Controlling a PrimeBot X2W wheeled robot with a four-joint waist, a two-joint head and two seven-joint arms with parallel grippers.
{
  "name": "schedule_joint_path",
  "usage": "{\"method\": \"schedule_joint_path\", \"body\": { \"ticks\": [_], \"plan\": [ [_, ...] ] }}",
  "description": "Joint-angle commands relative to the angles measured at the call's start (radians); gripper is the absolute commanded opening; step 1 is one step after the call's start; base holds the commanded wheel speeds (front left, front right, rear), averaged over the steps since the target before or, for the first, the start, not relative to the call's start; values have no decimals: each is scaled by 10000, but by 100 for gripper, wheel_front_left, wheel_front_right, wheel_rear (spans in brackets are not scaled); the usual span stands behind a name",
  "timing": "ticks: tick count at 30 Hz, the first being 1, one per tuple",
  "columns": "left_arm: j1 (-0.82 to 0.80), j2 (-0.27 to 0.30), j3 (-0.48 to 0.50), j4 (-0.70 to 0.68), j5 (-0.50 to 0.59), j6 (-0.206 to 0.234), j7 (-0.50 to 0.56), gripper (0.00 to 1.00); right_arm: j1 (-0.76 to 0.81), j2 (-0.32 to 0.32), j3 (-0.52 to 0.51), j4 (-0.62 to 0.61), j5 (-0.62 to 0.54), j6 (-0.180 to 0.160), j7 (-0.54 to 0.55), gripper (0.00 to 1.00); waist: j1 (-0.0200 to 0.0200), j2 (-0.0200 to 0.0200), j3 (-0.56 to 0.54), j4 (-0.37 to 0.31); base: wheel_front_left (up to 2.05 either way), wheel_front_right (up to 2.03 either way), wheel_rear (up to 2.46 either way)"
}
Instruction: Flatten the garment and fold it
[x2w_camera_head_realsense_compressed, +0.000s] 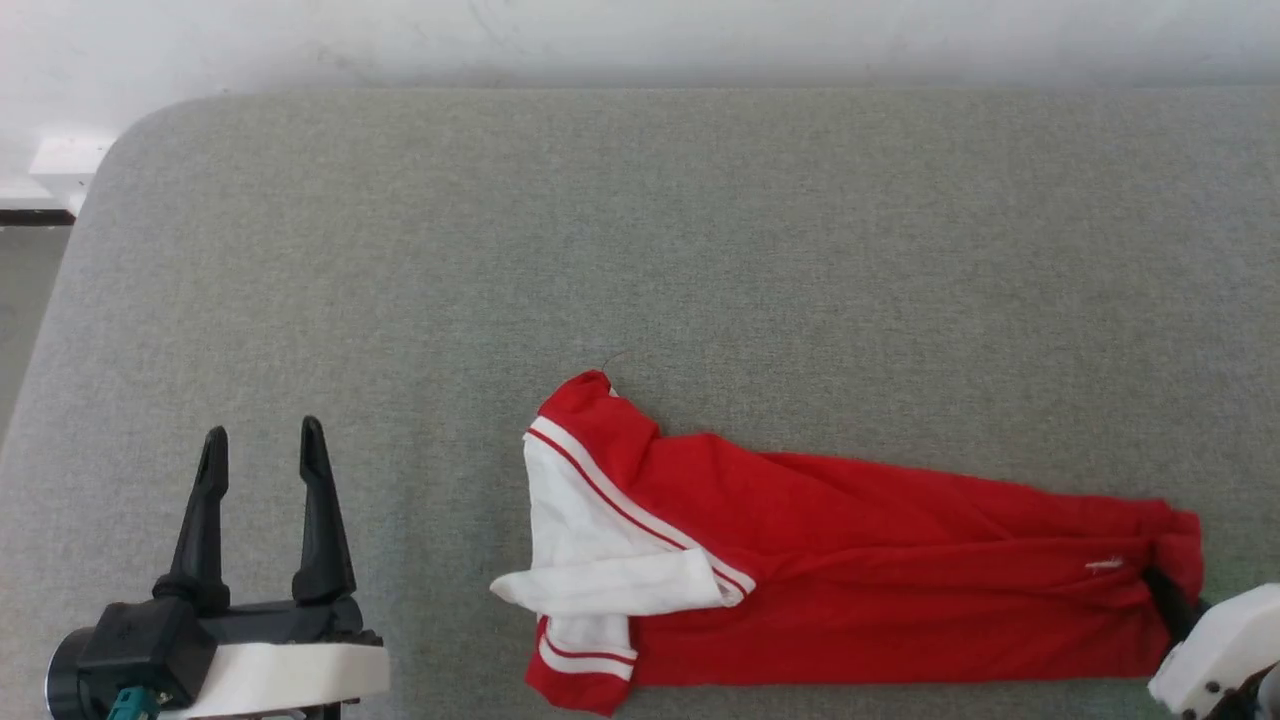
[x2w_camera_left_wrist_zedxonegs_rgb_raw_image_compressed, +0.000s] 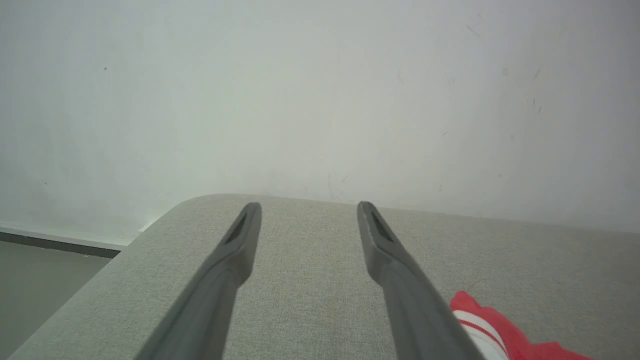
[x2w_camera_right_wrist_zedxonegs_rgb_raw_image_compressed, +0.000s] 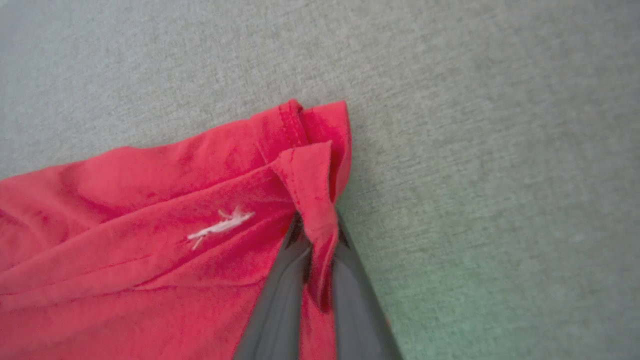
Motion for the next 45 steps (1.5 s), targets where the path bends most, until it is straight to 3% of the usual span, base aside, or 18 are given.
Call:
{"method": "schedule_joint_path", "body": {
  "ticks": [1, 6, 13, 17, 21, 35, 40, 45],
  "plan": [
    [64, -55, 67, 66, 111, -64, -48, 100, -175, -25, -195, 163, -177, -36, -41, 0, 0, 0, 2, -50, 0, 0, 0],
    [47, -73, 73, 302, 482, -197, -49, 100, -747, -100, -1053, -192, -938, -36, -48, 0, 0, 0, -8, -187, 0, 0, 0],
    [2, -54, 30, 567, 839, -389, -49, 100, -1312, -814, -2515, -349, -1827, -36, 215, 0, 0, 0, -62, -324, 0, 0, 0],
    [-52, -35, 19, 650, 1005, -473, -49, 100, -1432, -918, -2708, -400, -2080, -36, 272, 0, 0, 0, -93, -380, 0, 0, 0],
    [-59, -39, 18, 751, 1100, -550, -49, 100, -1306, -656, -1982, -765, -1775, -36, 551, 0, 0, 0, -199, -447, 0, 0, 0],
    [257, -342, -9, 1103, 1086, -740, -49, 100, -50, -112, 2384, -3288, 808, -36, 2389, 0, 0, 0, -997, -239, 0, 0, 0],
    [377, -385, 62, 1127, 1047, -793, -49, 100, -402, -57, 3815, -3259, 1168, -36, 2711, 0, 0, 0, -1110, -55, 0, 0, 0],
    [400, -469, 36, 1174, 1015, -843, -49, 100, -971, -39, 4985, -2414, 1055, -36, 2838, 0, 0, 0, -1156, 216, 0, 0, 0]
  ]
}}
